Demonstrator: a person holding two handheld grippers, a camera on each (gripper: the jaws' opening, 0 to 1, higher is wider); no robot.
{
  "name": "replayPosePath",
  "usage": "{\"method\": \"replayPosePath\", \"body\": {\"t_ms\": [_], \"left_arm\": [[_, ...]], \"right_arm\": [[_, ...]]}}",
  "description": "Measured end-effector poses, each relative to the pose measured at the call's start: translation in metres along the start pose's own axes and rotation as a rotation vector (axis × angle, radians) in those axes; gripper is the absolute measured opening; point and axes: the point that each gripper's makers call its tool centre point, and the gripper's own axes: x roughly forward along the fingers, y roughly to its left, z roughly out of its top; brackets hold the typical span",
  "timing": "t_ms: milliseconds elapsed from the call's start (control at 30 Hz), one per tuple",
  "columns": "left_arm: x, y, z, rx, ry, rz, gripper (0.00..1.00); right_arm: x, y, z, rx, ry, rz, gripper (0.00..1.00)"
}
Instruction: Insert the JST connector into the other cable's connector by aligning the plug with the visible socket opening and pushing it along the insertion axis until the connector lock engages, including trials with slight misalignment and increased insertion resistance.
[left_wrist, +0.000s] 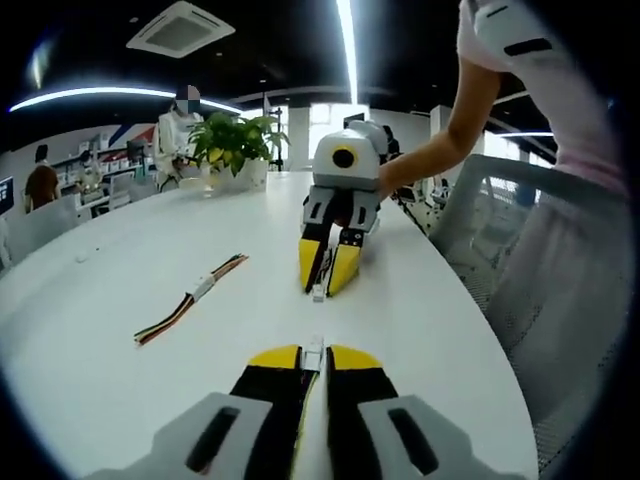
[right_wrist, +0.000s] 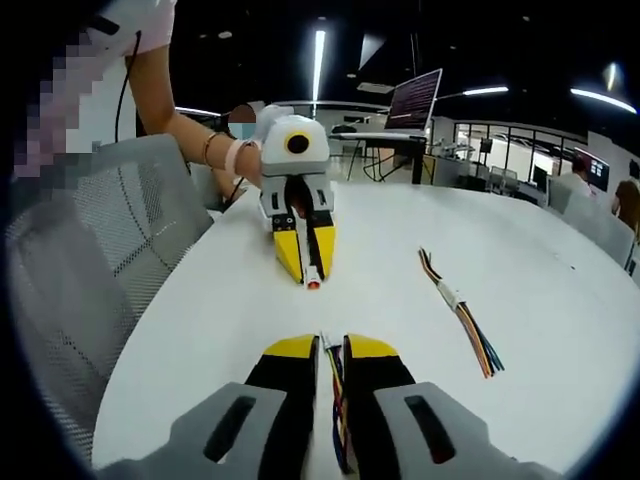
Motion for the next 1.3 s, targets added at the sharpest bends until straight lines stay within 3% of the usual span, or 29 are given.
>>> {"method": "replayPosePath", "body": {"t_ms": [533, 800, 1300], "left_arm": [[0.001, 0.003, 0.002, 0.003, -0.004, -0.026, 0.01], [0.006, 0.001, 0.003, 0.020, 0.038, -0.063, 0.01], [0.014, 0.014, 0.022, 0.048, 0.031, -0.090, 0.01]], "right_arm": [[0.003, 0.003, 0.001, -0.008, -0.001, 0.012, 0.03], [0.002, 0.000, 0.002, -0.008, 0.014, 0.013, 0.03], [0.006, -0.005, 0.019, -0.022, 0.007, 0.021, 0.03]]}}
